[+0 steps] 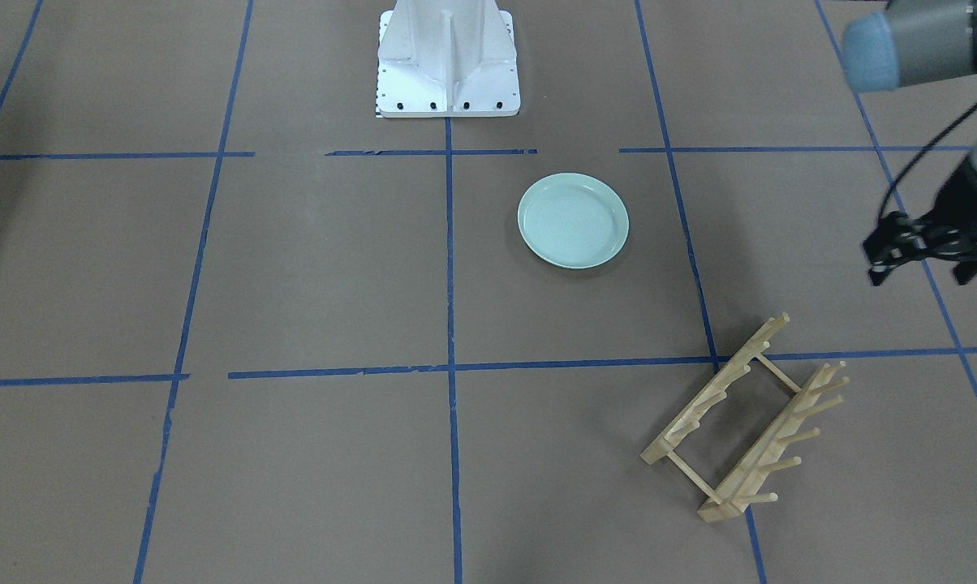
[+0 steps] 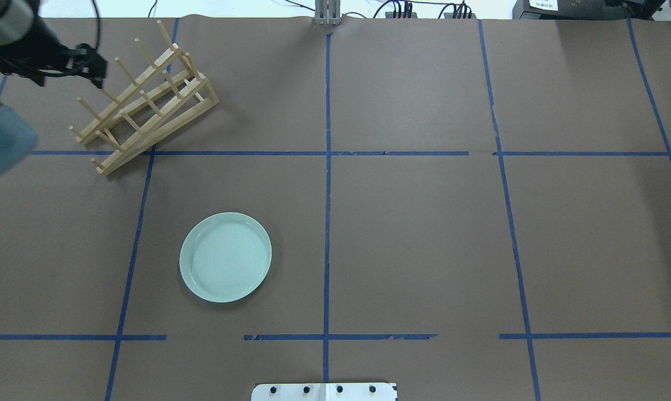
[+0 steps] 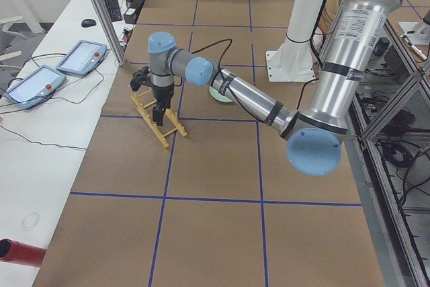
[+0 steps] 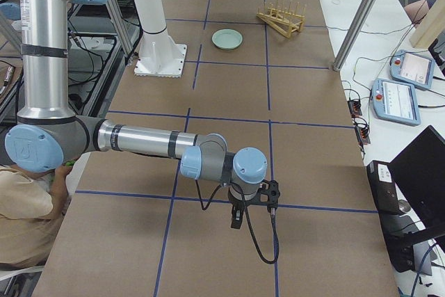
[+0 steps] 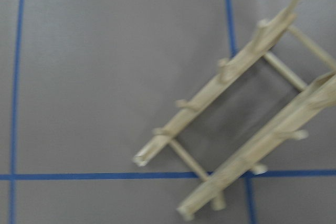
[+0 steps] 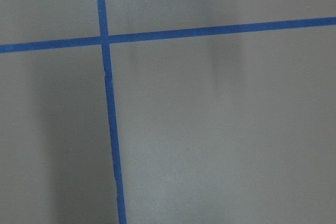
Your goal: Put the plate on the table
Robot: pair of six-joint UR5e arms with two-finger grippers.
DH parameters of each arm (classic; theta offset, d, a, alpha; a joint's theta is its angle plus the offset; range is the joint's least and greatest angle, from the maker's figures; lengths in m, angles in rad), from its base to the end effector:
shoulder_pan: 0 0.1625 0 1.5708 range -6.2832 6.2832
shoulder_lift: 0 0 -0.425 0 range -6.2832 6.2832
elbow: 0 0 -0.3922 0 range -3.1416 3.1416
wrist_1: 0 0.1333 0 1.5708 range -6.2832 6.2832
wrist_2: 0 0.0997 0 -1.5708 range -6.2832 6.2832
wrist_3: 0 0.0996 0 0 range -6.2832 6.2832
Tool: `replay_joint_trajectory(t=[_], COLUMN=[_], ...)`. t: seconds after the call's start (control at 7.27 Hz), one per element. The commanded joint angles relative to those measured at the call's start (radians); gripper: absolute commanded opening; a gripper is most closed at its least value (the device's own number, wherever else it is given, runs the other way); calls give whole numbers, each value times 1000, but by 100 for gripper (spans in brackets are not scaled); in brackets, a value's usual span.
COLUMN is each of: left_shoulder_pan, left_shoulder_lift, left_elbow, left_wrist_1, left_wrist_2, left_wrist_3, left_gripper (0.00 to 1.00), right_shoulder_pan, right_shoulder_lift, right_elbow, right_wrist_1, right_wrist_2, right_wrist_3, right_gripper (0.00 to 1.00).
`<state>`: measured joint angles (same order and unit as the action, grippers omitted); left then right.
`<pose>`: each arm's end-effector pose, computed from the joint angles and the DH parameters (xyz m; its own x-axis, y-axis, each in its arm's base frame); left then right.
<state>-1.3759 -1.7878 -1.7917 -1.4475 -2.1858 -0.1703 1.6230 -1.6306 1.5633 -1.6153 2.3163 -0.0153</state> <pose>0.0353 -0.5706 0.4577 0.7869 0.1704 -0.5931 -0.0516 0.9759 0.2120 0.0895 -0.4528 0.6970 0.7305 0.0987 0.6757 -0.0407 0.9940 -0.1012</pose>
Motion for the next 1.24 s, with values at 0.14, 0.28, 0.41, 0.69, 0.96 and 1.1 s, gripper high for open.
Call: replay_joint_trajectory(t=[0.14, 0.28, 0.41, 0.69, 0.96, 1.1], left_shoulder_pan=[-239, -238, -238, -236, -238, -238], left_shoulder_lift=[206, 249, 258, 263, 263, 268], left_elbow=[153, 149, 161, 184, 151, 161], left_wrist_1=[-83, -83, -83, -83, -82, -82], left_wrist_2=[-106, -145, -191, -190, -190, -192], left_wrist_3=[396, 387, 377, 333, 325, 328], left_gripper=[100, 100, 100, 100, 100, 100], right_shoulder_pan=[0, 0, 0, 0, 0, 0], right_shoulder_lift=[0, 0, 0, 0, 0, 1], right_elbow=[0, 0, 1, 0, 0, 0], right_wrist_1=[0, 0, 0, 0, 0, 0], right_wrist_2=[0, 0, 0, 0, 0, 0], right_wrist_3=[0, 0, 0, 0, 0, 0], right_gripper=[100, 100, 100, 100, 100, 100])
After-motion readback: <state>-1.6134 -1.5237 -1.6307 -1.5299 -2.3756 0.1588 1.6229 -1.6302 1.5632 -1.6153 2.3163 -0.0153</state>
